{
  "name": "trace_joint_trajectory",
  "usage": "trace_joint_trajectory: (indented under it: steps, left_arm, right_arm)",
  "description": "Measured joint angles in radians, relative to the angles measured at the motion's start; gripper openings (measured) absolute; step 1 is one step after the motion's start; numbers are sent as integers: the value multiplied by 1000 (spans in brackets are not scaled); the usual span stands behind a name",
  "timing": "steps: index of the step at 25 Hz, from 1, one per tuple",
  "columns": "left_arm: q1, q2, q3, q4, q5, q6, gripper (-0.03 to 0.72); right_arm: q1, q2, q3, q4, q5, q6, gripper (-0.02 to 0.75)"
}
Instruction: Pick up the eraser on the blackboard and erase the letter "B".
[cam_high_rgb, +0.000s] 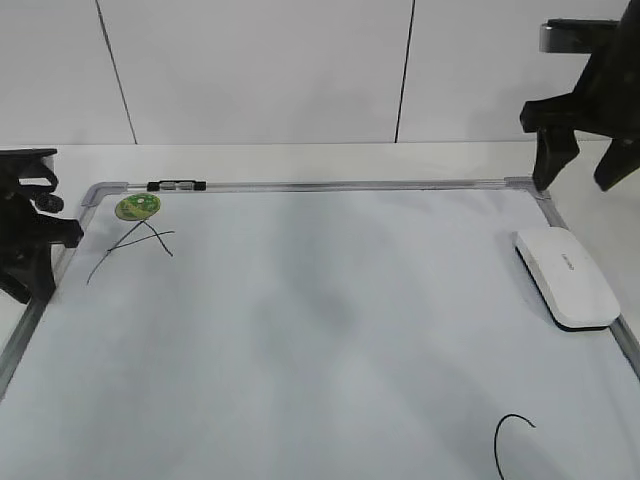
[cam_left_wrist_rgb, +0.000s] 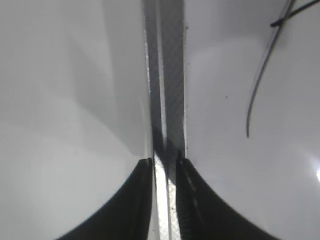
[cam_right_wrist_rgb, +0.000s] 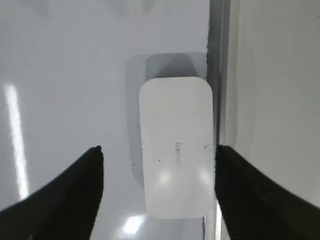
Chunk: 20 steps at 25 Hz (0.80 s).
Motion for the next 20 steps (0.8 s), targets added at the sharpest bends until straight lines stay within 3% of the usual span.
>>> trace_joint_trajectory:
  steps: [4, 7, 13, 20]
  left_arm:
    - [0, 0, -2, 0, 14, 4, 340]
    - [0, 0, -2, 0, 17, 4, 404]
    - [0, -95, -2, 33, 90, 4, 420]
    - [0, -298, -2, 105, 211, -4, 410]
  right_arm:
    - [0, -15, 0, 16, 4, 0, 533]
    - [0, -30, 0, 29, 4, 0, 533]
    - [0, -163, 41, 53, 6, 0, 533]
    - [0, -442, 229, 53, 12, -20, 533]
